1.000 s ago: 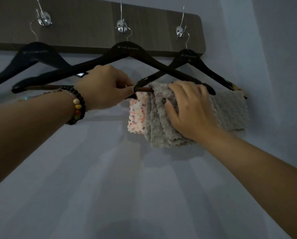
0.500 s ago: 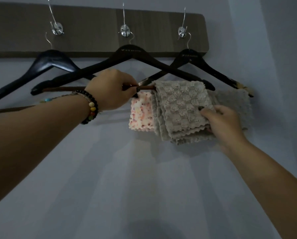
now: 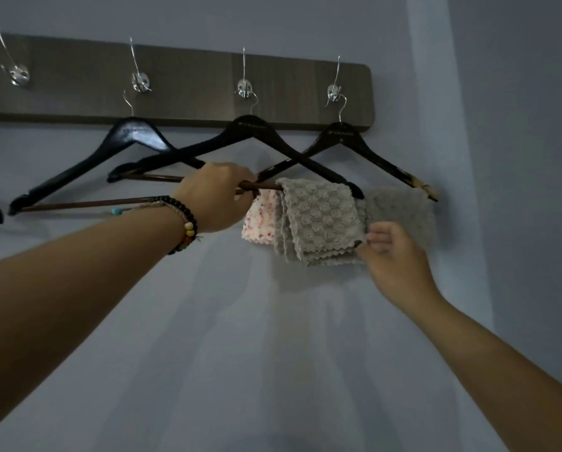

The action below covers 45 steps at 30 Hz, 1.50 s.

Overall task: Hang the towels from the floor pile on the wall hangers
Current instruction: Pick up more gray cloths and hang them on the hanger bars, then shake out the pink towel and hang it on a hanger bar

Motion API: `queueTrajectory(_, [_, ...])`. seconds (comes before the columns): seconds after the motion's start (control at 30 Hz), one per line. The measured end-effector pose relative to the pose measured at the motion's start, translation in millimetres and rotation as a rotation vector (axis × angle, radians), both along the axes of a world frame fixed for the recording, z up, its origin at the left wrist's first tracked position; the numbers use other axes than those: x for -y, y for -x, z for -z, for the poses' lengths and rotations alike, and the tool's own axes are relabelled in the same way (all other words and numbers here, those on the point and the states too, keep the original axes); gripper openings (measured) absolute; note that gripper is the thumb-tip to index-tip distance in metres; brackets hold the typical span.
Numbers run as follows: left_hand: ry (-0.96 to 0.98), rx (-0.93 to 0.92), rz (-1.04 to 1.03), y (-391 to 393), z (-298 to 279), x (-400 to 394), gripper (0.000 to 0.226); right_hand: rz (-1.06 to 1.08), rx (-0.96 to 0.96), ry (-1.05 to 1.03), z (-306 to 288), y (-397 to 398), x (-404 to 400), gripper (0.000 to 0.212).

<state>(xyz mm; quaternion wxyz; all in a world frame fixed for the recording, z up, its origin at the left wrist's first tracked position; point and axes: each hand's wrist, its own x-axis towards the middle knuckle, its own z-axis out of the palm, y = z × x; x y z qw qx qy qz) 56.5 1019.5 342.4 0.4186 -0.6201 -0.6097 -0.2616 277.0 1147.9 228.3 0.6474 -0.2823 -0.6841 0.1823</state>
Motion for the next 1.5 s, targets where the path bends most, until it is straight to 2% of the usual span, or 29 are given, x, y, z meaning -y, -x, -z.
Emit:
queueTrajectory(0.2, [0.11,0.055,0.022,-20.0,38.2,58.9,0.038,-0.022,0.26,-0.063,14.5,-8.7,74.7,0.047])
queueTrajectory(0.37, [0.286,0.106,-0.012,-52.1,77.7,117.1,0.051,-0.058,0.434,-0.114,32.6,-18.0,135.4,0.054])
queueTrajectory(0.6, [0.329,0.222,0.055,-95.2,141.9,194.6,0.061,-0.173,0.53,-0.114,66.7,-50.1,196.9,0.062])
queueTrajectory(0.77, [0.311,0.269,0.054,-132.6,205.8,244.2,0.062,-0.252,0.607,-0.12,113.3,-84.0,227.5,0.067])
queueTrajectory(0.97, [0.306,0.435,-0.045,-180.5,280.1,285.5,0.065,-0.395,0.72,0.015,170.6,-133.9,252.9,0.069])
queueTrajectory(1.2, [0.393,0.518,-0.154,-235.9,367.9,329.0,0.072,-0.53,0.897,0.205,249.9,-185.6,283.3,0.074])
queueTrajectory(1.37, [0.443,0.658,-0.246,-255.5,414.9,361.8,0.066,-0.616,0.944,0.323,300.4,-189.5,314.6,0.074])
queueTrajectory(1.5, [0.474,0.763,-0.314,-260.7,442.0,389.4,0.074,-0.676,0.978,0.355,326.9,-172.2,339.4,0.073])
